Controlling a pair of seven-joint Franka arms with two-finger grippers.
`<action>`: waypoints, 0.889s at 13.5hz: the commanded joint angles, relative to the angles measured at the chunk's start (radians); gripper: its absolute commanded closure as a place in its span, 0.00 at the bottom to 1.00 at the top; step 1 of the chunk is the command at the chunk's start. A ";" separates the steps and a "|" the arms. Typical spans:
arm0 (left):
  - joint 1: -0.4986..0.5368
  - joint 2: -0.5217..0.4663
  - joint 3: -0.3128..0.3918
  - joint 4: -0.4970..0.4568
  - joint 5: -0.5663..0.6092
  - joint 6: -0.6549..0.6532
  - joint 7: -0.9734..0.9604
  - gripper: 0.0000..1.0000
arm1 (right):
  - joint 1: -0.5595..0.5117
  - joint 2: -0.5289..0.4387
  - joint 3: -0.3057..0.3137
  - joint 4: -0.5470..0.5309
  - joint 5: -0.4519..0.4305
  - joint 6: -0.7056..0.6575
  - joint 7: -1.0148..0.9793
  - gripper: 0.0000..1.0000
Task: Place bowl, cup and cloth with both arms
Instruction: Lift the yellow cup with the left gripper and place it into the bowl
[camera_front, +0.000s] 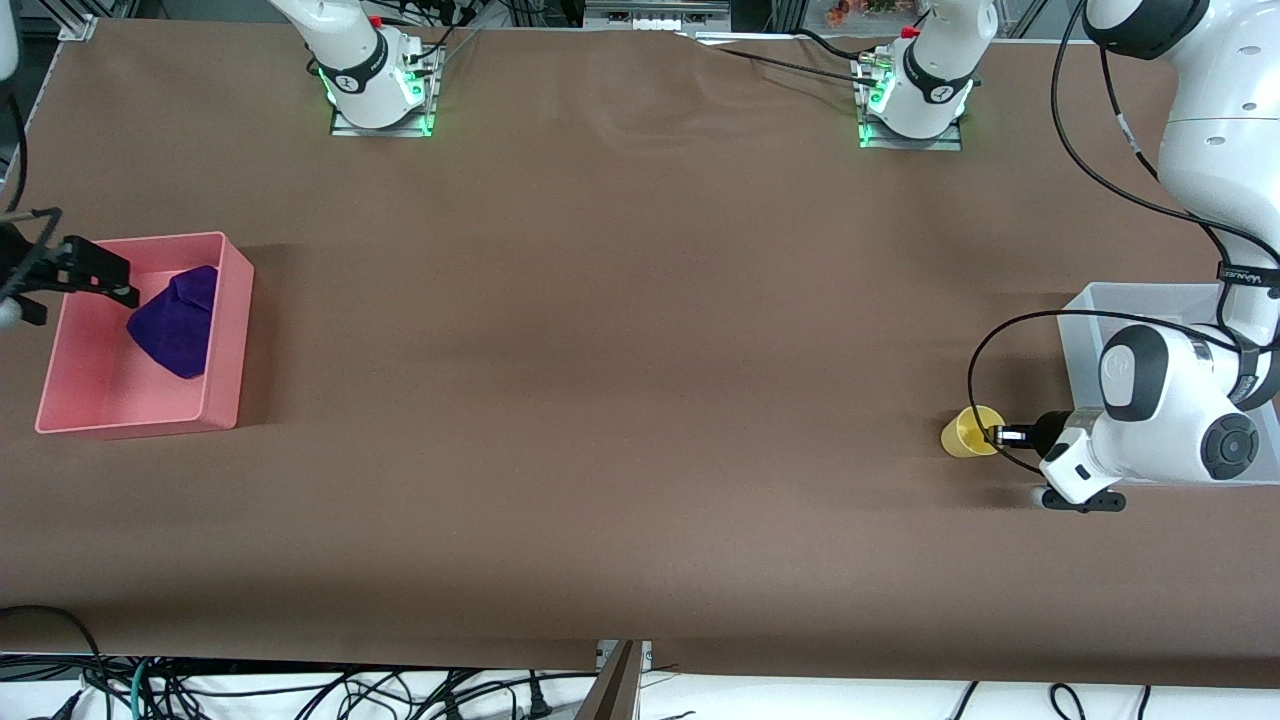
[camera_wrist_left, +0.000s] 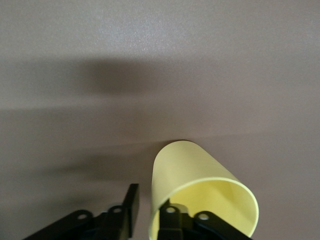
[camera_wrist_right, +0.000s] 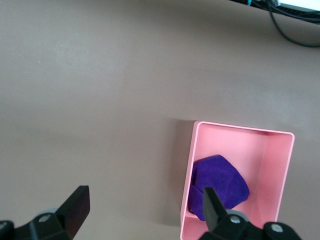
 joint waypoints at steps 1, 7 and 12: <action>0.004 -0.053 -0.004 0.032 -0.009 -0.121 0.038 1.00 | -0.007 -0.049 0.014 -0.041 -0.063 -0.032 0.008 0.00; 0.036 -0.151 0.011 0.193 0.211 -0.430 0.279 1.00 | -0.005 -0.053 0.034 -0.036 -0.033 -0.114 0.154 0.00; 0.160 -0.142 0.010 0.127 0.471 -0.297 0.496 1.00 | -0.005 -0.043 0.034 -0.027 -0.034 -0.135 0.160 0.00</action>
